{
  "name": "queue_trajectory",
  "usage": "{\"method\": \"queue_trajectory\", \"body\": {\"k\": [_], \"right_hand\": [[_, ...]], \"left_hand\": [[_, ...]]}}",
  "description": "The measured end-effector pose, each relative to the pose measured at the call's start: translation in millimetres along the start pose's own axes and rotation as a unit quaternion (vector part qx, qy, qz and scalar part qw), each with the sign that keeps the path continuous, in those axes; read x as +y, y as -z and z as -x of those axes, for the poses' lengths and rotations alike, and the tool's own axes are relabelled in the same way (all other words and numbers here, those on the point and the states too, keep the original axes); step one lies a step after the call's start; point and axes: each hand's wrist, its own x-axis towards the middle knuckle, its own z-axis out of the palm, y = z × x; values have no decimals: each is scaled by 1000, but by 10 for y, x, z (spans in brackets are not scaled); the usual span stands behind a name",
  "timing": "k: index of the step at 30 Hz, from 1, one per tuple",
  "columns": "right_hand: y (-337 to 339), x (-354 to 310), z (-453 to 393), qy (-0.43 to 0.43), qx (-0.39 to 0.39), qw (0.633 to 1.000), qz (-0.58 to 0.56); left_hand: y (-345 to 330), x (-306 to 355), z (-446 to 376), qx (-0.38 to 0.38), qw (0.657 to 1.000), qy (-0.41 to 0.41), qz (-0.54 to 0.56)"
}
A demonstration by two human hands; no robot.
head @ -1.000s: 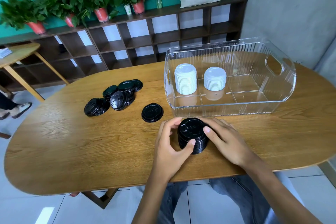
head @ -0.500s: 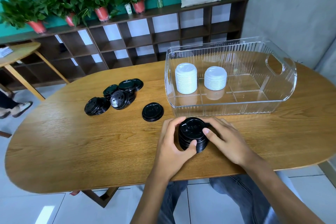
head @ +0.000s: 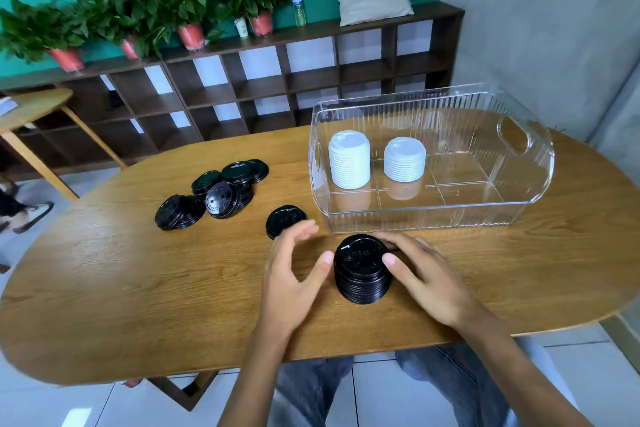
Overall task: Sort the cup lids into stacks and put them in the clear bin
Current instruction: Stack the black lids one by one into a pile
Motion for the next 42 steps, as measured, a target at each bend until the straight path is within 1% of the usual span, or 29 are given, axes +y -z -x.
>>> {"method": "queue_trajectory", "body": {"k": [2,3,5,6,7,9,10,12,15,18,21,23,25,27,29,30,35,37,39,40,42], "right_hand": [[4,9,8,-2,6,1000,-13],[7,13,10,-2,6,1000,-15],[5,23,4,0,7,1000,-14],[-1,27,4,1,7,1000,-13],[-4,32,-2,1,9,1000,-12],[-9,40,-8,-2,9,1000,-8],[-10,43,-8,-2,9,1000,-5],[-14,44,-4,2,8,1000,2],[-6,32,-1,6,2,1000,6],[-2,8,-7,3,-3,1000,12],[7,-1,0,1,-6,1000,19],[10,-3,3,2,-8,1000,21],[10,-8,2,4,-10,1000,20],[13,-12,0,5,-10,1000,18],[16,-12,0,4,-8,1000,14],[17,-11,-1,5,-6,1000,12],[16,-11,-6,5,-1,1000,10],[17,-10,-9,5,-2,1000,12],[20,-5,-11,5,-1,1000,13],[20,-2,-12,6,-1,1000,13],[15,1,-11,5,0,1000,12]], "left_hand": [[96,-111,-190,67,995,33,-70],[125,-162,-292,72,987,60,-131],[129,-260,-444,21,959,123,-254],[110,-291,-486,-8,945,147,-291],[82,-316,-512,-26,935,159,-317],[42,-349,-525,-34,926,158,-342],[40,-362,-523,-27,928,156,-337],[74,-373,-497,-15,942,162,-294],[130,-363,-451,-33,958,158,-236],[129,-348,-440,-59,952,134,-268],[102,-327,-458,-58,941,152,-298],[101,-328,-454,-51,940,152,-301],[120,-332,-442,-57,950,140,-272],[151,-329,-427,-84,962,126,-227],[171,-332,-418,-97,965,113,-213],[170,-334,-416,-91,966,111,-217],[114,-338,-436,-48,938,133,-316],[134,-363,-422,-35,953,128,-273],[162,-368,-396,-46,970,115,-209],[170,-359,-390,-57,973,110,-196],[163,-349,-399,-66,969,100,-215]]}}
